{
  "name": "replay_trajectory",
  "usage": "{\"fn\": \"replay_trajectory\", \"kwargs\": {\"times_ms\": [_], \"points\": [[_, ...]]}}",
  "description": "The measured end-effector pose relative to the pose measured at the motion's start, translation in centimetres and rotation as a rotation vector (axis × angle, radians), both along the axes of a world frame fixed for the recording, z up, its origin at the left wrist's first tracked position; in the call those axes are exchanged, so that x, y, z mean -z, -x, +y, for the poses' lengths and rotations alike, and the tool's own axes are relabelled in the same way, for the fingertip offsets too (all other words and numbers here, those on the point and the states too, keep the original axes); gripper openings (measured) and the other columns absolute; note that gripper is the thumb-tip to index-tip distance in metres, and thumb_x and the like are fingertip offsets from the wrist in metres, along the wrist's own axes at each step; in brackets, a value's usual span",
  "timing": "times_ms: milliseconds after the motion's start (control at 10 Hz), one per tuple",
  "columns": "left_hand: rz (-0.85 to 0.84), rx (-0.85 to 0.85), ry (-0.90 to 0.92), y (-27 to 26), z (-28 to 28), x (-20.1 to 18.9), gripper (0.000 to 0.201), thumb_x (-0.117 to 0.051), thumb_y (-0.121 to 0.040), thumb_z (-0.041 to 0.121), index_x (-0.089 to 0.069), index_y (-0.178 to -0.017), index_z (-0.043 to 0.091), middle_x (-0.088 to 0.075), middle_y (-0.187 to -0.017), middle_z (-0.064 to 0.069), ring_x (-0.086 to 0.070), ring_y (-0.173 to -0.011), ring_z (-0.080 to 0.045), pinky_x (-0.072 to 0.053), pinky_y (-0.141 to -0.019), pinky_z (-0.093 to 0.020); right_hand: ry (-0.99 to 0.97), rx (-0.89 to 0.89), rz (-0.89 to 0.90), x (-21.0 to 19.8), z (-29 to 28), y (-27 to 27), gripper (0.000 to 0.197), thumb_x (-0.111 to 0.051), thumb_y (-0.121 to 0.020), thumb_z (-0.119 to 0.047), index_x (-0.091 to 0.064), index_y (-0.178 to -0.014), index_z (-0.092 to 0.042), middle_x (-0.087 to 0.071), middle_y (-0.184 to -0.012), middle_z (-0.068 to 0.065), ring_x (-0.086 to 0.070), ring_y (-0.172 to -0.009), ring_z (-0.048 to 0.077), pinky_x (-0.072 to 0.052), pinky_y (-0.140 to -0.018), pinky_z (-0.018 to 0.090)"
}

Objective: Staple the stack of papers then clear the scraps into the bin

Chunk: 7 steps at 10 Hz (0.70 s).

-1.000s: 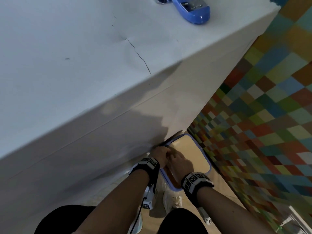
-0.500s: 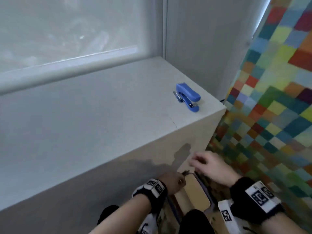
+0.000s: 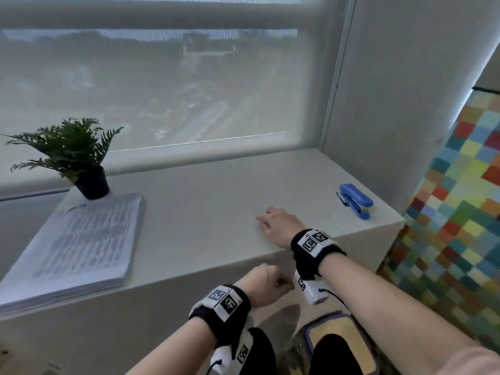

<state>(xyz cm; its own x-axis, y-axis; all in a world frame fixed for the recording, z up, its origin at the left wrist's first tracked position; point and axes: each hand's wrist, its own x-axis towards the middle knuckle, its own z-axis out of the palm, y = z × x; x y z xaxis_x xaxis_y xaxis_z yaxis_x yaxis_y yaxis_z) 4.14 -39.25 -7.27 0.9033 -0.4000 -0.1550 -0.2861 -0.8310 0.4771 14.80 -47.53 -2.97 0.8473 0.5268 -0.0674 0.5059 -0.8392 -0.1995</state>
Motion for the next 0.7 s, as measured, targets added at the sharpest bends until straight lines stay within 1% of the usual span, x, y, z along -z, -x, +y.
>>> {"fn": "replay_trajectory", "kwargs": {"times_ms": [100,200,300,400,500,600,700], "points": [[-0.025,-0.057,0.001,0.6,2.8,0.1,0.024,-0.052,-0.090,0.029,-0.070,-0.102,0.019,-0.073,-0.103,-0.005,-0.065,-0.096,-0.026,-0.049,-0.083,-0.030,0.061,-0.004,-0.036,0.2,0.4,0.4,0.036,-0.035,-0.097,-0.028,-0.061,-0.121,-0.021,-0.048,-0.128,0.007,-0.044,-0.124,0.028,-0.039,-0.099,0.044],[-0.018,-0.103,0.032,1.7,4.7,0.7,0.024,-0.052,-0.089,0.029,-0.070,-0.103,0.022,-0.074,-0.104,0.001,-0.066,-0.097,-0.017,-0.046,-0.081,-0.022,0.111,-0.058,-0.025,-0.1,-0.5,1.4,0.032,-0.042,-0.093,-0.023,-0.061,-0.119,-0.020,-0.046,-0.127,0.007,-0.042,-0.123,0.027,-0.039,-0.099,0.043],[-0.020,-0.175,0.064,3.5,6.8,1.8,0.024,-0.052,-0.089,0.031,-0.070,-0.102,0.024,-0.074,-0.095,0.011,-0.066,-0.087,-0.005,-0.041,-0.074,-0.013,0.147,-0.137,-0.051,-0.2,-2.5,3.6,0.032,-0.047,-0.091,-0.024,-0.057,-0.120,-0.018,-0.044,-0.127,0.006,-0.041,-0.122,0.025,-0.037,-0.098,0.042],[0.059,-0.246,0.063,5.4,8.8,3.8,0.017,-0.054,-0.088,0.036,-0.070,-0.089,0.042,-0.059,-0.063,0.041,-0.054,-0.062,0.020,-0.044,-0.074,-0.009,0.086,-0.186,-0.100,0.6,-4.3,5.4,0.033,-0.049,-0.091,-0.023,-0.055,-0.124,-0.018,-0.048,-0.126,0.005,-0.044,-0.118,0.022,-0.038,-0.099,0.038],[0.108,-0.288,0.050,6.8,10.2,5.2,0.038,-0.056,-0.087,0.037,-0.054,-0.062,0.066,-0.048,-0.058,0.055,-0.051,-0.057,0.026,-0.042,-0.072,-0.004,-0.085,-0.172,-0.228,1.8,-4.5,5.6,0.016,-0.060,-0.082,-0.011,-0.072,-0.093,-0.012,-0.065,-0.093,0.007,-0.061,-0.087,0.026,-0.055,-0.076,0.039],[0.155,-0.328,0.059,7.8,11.1,6.9,0.051,-0.058,-0.088,0.032,-0.048,-0.062,0.075,-0.050,-0.057,0.054,-0.055,-0.058,0.025,-0.041,-0.068,-0.001,-0.204,-0.157,-0.290,3.2,-4.8,5.2,0.010,-0.063,-0.074,-0.014,-0.072,-0.070,-0.015,-0.063,-0.070,0.003,-0.062,-0.064,0.023,-0.055,-0.057,0.026],[0.208,-0.402,0.076,8.6,12.2,8.8,0.038,-0.059,-0.087,0.030,-0.060,-0.063,0.059,-0.061,-0.061,0.041,-0.062,-0.062,0.015,-0.044,-0.065,-0.002,-0.390,-0.115,-0.310,4.1,-5.0,5.5,0.018,-0.054,-0.081,-0.019,-0.070,-0.077,-0.012,-0.064,-0.076,0.004,-0.061,-0.070,0.022,-0.051,-0.065,0.029]]}}
